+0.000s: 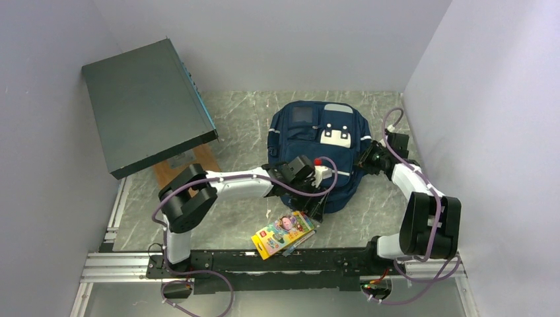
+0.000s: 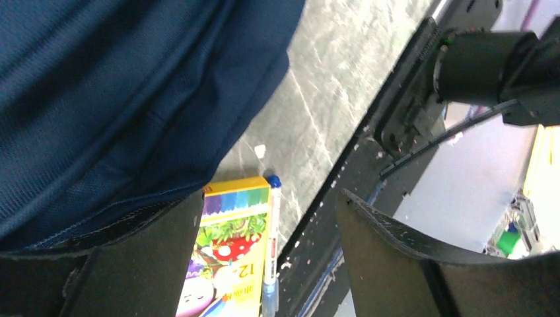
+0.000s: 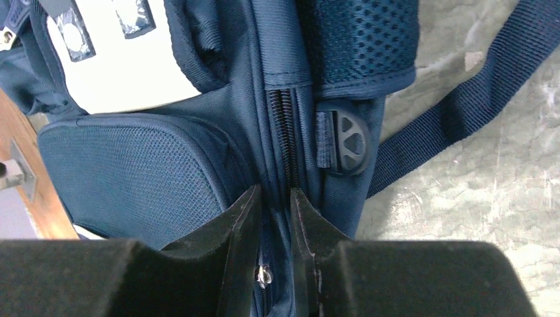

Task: Pack the student bag
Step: Unzip the student bag at the center of the board.

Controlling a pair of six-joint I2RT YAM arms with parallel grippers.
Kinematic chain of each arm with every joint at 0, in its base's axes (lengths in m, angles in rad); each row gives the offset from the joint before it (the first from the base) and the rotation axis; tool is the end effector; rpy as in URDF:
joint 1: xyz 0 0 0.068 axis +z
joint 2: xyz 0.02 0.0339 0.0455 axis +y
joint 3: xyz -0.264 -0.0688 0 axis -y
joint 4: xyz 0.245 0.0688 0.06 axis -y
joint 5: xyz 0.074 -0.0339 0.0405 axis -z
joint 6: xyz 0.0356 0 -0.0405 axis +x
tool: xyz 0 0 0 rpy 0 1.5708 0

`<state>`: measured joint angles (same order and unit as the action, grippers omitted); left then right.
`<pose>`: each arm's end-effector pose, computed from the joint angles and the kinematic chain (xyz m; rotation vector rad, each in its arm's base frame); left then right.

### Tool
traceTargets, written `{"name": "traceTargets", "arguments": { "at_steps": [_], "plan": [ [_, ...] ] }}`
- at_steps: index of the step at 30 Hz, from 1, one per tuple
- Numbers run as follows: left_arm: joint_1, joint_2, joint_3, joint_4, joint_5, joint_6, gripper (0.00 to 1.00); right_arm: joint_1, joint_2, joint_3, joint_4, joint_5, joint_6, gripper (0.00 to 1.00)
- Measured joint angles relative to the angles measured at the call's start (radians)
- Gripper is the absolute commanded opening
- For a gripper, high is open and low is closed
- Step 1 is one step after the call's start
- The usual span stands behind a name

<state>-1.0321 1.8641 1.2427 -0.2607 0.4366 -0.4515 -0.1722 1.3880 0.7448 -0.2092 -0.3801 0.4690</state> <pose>0.1913 -0.3493 0.1903 0.9817 2.5332 -1.0991 0.2727 -0.0340 0.1936 0.5972 2.3537 0.5953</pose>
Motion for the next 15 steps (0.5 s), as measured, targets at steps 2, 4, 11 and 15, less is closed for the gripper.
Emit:
{"name": "traceTargets", "arguments": {
  "at_steps": [2, 4, 11, 15],
  "plan": [
    [-0.001, 0.022, 0.027, -0.024, -0.033, -0.014, 0.8, 0.017, -0.01, -0.008, 0.01, 0.007, -0.007, 0.27],
    [0.002, 0.025, 0.039, -0.047, -0.063, -0.027, 0.8, 0.032, -0.037, -0.033, 0.026, 0.017, -0.01, 0.28],
    [0.098, 0.02, 0.031, -0.123, -0.133, -0.06, 0.8, 0.069, -0.257, -0.2, 0.008, 0.022, 0.018, 0.28],
    [0.169, 0.006, 0.029, -0.153, -0.174, -0.056, 0.8, 0.09, -0.368, -0.242, -0.056, 0.004, 0.032, 0.32]
  ]
}}
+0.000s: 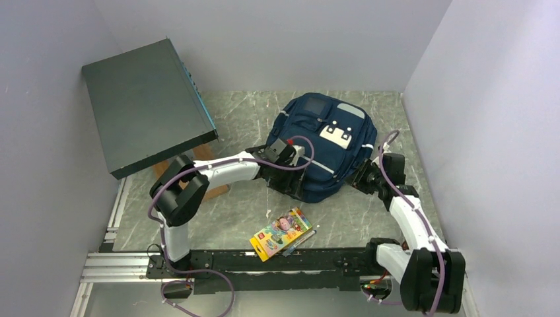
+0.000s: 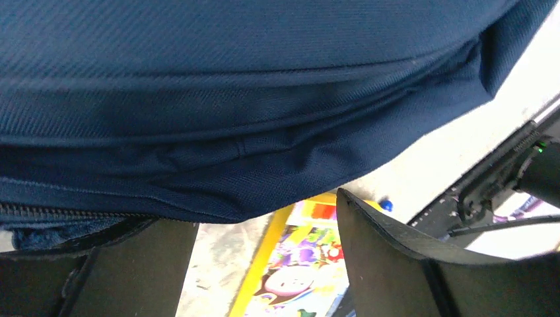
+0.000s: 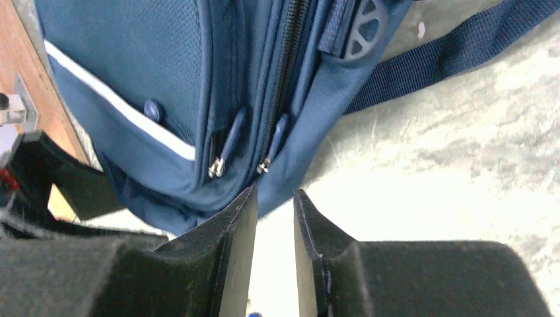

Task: Pack the student bag
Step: Unzip the student bag at the center of the board.

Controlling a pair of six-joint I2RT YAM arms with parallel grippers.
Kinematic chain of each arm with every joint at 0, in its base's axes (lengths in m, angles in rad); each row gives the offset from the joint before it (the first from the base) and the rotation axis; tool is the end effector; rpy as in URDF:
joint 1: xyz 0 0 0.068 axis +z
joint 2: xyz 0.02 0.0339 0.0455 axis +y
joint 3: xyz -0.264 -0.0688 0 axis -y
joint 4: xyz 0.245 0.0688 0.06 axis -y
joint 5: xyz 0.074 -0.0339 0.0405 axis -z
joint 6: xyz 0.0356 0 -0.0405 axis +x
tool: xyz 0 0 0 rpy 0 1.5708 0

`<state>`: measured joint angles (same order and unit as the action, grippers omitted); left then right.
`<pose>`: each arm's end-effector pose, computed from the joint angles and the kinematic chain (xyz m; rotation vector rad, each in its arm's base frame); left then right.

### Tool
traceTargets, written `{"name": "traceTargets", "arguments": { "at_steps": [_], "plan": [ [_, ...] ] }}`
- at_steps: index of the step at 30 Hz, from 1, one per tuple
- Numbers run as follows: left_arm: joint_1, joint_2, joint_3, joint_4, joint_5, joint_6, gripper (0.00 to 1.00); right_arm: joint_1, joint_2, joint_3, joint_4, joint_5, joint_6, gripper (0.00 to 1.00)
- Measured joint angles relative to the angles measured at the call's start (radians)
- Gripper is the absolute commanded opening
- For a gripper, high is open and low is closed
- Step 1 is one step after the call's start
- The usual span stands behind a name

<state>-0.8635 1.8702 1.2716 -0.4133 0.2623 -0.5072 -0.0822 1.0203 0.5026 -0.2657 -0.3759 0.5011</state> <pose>0.2474 -0.3036 0.1854 0.5931 2.7031 -0.7847 0.2008 -0.0034 0.1938 0.5021 2.3235 0.6455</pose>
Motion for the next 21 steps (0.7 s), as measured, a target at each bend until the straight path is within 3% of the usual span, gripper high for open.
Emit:
{"name": "traceTargets", "arguments": {
  "at_steps": [5, 12, 17, 21],
  "plan": [
    [0.031, -0.026, -0.028, 0.006, -0.028, 0.018, 0.8, 0.005, -0.074, 0.016, -0.094, 0.011, -0.028, 0.39],
    [0.029, -0.08, -0.112, 0.042, -0.002, 0.024, 0.8, 0.126, -0.055, 0.075, -0.068, 0.15, -0.105, 0.78],
    [0.029, -0.125, -0.145, 0.052, 0.011, 0.024, 0.8, 0.224, -0.052, 0.068, 0.023, 0.083, -0.358, 0.94],
    [0.028, -0.152, -0.146, 0.068, 0.029, 0.024, 0.81, 0.241, -0.038, 0.068, 0.083, 0.009, -0.565, 0.97]
  ]
}}
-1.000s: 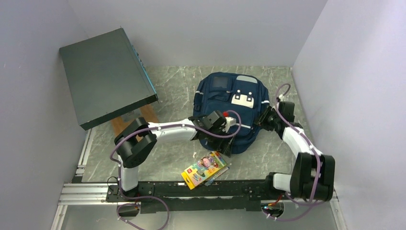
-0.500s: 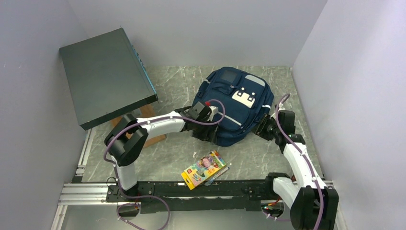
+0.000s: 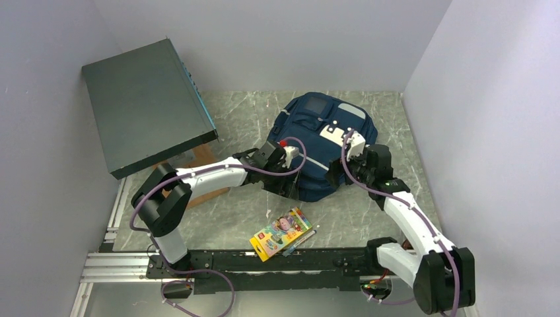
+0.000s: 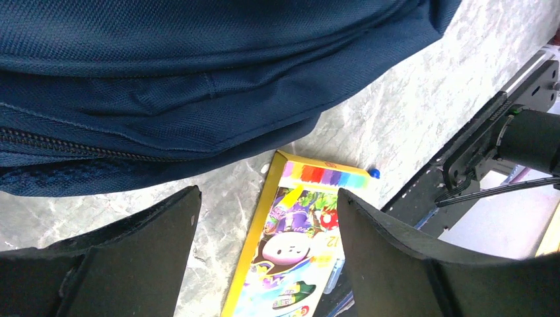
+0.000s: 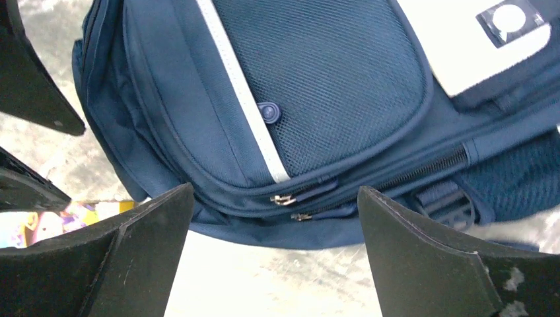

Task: Pack the student bag
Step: Unzip the student bag at the center of the board.

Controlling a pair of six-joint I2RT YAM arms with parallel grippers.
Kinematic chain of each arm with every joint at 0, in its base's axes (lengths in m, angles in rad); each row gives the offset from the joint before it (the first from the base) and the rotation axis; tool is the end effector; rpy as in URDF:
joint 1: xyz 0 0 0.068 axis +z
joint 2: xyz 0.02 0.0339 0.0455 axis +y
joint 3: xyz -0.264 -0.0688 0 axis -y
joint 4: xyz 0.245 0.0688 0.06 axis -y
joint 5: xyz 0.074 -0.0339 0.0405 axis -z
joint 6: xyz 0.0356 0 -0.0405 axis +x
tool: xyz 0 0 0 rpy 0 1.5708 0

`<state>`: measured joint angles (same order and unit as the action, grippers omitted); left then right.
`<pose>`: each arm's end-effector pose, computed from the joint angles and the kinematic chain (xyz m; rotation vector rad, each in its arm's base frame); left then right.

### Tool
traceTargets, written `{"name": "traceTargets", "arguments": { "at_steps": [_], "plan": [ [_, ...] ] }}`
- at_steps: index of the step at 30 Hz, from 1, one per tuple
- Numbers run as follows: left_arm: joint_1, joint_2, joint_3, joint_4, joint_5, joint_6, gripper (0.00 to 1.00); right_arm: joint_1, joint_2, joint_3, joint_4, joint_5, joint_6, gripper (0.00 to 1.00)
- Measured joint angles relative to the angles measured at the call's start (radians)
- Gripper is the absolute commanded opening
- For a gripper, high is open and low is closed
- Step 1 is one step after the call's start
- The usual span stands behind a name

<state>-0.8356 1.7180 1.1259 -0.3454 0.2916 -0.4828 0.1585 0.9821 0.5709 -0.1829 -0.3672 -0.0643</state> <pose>0.2335 -0.2735 0.2006 0.5990 2.6233 -0.8514 0.2062 0.0459 0.2301 -0.4485 2.1070 0.4513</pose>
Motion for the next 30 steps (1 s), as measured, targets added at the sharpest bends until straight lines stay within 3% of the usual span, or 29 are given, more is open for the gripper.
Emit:
{"name": "traceTargets", "arguments": {
  "at_steps": [5, 12, 13, 15, 19, 24, 30],
  "plan": [
    [-0.002, -0.008, 0.0, 0.004, 0.003, 0.0, 0.81, -0.001, 0.093, 0.0, 0.032, -0.076, -0.142, 0.97],
    [-0.002, -0.031, 0.0, 0.003, 0.004, 0.015, 0.81, -0.019, 0.183, -0.005, 0.087, -0.184, -0.159, 0.92],
    [-0.002, -0.034, 0.0, 0.003, 0.004, 0.018, 0.81, -0.021, 0.189, -0.006, 0.095, -0.192, -0.151, 0.91],
    [-0.002, -0.037, 0.0, 0.003, 0.005, 0.018, 0.81, -0.022, 0.19, -0.01, 0.107, -0.196, -0.126, 0.8],
    [-0.002, -0.039, 0.0, 0.004, 0.007, 0.018, 0.81, -0.018, 0.152, -0.02, 0.118, -0.191, -0.066, 0.85],
    [-0.002, -0.04, 0.0, 0.003, 0.009, 0.019, 0.82, -0.004, 0.085, -0.019, 0.103, -0.172, 0.048, 0.83],
    [-0.002, -0.045, 0.002, -0.008, 0.007, 0.03, 0.82, -0.005, 0.28, 0.068, 0.069, -0.195, 0.216, 0.82]
  ]
}}
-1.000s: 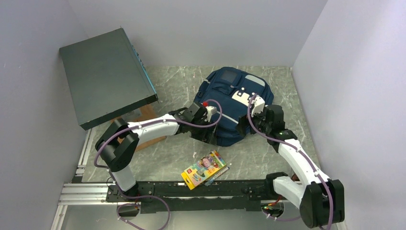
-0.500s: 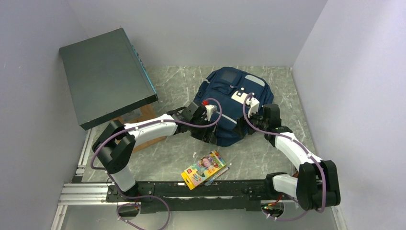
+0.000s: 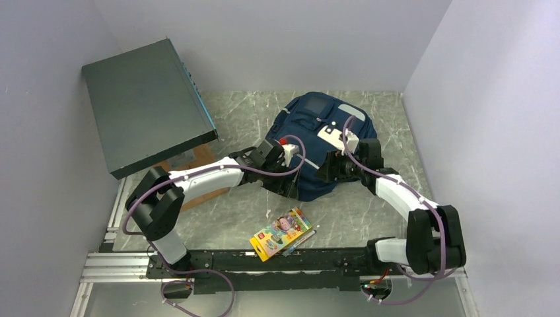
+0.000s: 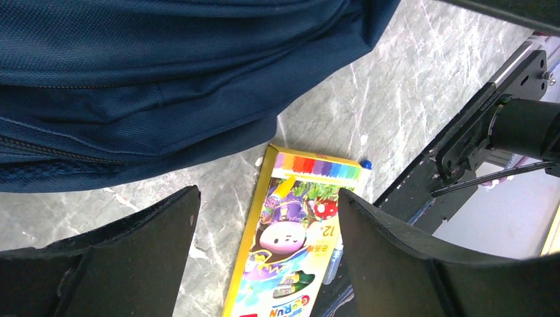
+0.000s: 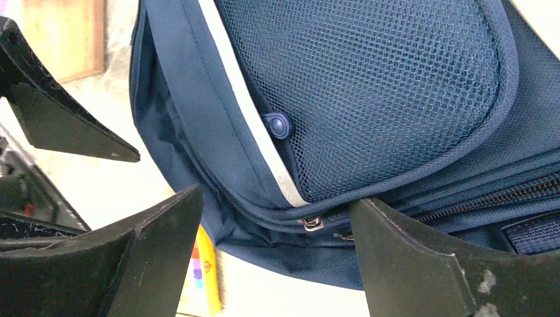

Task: Pack the student bag
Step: Unzip the student bag at the center of the board.

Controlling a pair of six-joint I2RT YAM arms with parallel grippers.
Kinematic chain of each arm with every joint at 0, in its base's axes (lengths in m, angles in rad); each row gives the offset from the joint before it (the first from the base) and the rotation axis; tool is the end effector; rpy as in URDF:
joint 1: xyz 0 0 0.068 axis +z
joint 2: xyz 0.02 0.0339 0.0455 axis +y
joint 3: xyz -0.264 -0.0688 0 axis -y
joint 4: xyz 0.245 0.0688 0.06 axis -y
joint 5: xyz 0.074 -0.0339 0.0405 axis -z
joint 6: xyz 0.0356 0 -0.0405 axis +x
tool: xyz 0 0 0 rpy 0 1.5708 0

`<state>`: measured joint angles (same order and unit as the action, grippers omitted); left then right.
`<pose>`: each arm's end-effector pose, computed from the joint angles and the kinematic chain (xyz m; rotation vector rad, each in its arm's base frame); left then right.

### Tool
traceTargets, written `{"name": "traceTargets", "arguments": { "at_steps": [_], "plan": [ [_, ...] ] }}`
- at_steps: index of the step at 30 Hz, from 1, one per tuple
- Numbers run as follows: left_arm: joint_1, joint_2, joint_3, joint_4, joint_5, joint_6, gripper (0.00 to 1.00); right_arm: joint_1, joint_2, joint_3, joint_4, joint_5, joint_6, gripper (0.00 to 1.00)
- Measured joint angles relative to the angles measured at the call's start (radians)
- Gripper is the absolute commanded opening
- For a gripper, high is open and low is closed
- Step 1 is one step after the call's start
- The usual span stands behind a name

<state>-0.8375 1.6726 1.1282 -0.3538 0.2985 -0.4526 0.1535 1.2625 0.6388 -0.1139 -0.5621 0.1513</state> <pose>0.2297 -0.2706 0.2161 0.6419 2.5677 -0.8731 0.2450 0.0571 0.2006 -0.2938 2.2801 0.8039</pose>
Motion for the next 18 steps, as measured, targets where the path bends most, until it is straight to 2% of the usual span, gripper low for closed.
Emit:
{"name": "traceTargets", "arguments": {
  "at_steps": [5, 10, 14, 18],
  "plan": [
    [0.0, -0.029, 0.0, -0.029, -0.026, 0.022, 0.83, 0.0, -0.014, -0.081, 0.138, -0.046, 0.142, 0.8],
    [-0.001, -0.042, 0.0, -0.034, -0.097, 0.023, 0.85, 0.015, -0.064, -0.099, 0.134, 0.005, 0.206, 0.76],
    [-0.001, -0.045, 0.0, -0.037, -0.169, 0.022, 0.85, 0.048, -0.112, -0.146, 0.155, 0.046, 0.27, 0.69],
    [0.0, -0.066, 0.0, -0.031, -0.2, 0.021, 0.83, 0.136, -0.165, -0.183, 0.134, 0.156, 0.31, 0.56]
  ]
}}
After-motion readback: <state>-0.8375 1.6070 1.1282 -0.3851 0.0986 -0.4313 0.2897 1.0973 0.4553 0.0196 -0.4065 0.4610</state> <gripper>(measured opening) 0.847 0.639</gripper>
